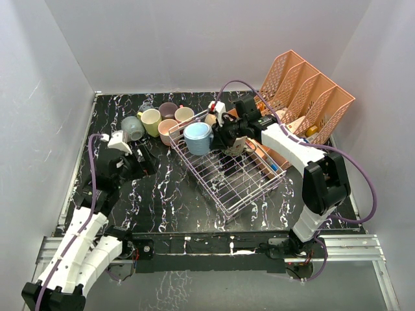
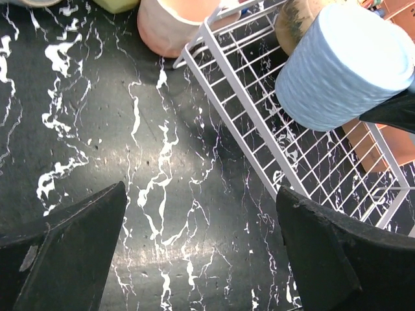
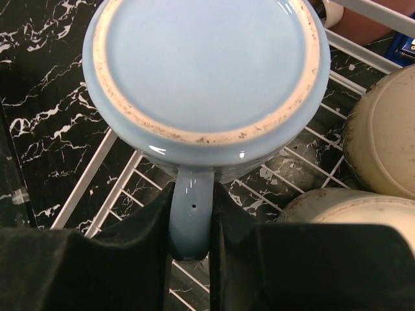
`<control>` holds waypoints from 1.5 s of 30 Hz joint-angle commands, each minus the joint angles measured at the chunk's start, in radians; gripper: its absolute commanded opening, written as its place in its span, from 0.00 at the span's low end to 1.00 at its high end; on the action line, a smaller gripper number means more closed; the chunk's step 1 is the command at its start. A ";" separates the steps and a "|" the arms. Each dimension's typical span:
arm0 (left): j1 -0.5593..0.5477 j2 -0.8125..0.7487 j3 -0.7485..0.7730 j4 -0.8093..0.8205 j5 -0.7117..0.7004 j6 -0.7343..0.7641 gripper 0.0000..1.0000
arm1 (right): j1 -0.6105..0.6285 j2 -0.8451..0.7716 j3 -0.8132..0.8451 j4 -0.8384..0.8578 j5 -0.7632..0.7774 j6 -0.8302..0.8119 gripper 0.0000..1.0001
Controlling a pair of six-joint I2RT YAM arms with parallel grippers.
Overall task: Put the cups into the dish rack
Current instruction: Turn the cup upside down in the dish rack.
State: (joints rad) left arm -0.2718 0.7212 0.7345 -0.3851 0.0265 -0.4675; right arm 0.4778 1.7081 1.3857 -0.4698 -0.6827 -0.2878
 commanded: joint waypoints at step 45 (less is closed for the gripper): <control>0.005 -0.209 -0.091 -0.075 -0.085 -0.103 0.97 | 0.122 0.059 0.063 0.350 0.339 0.052 0.08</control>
State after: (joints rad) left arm -0.2710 0.5068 0.6369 -0.4538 -0.0490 -0.5678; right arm 0.6010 1.8530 1.4284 -0.3176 -0.3241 -0.2604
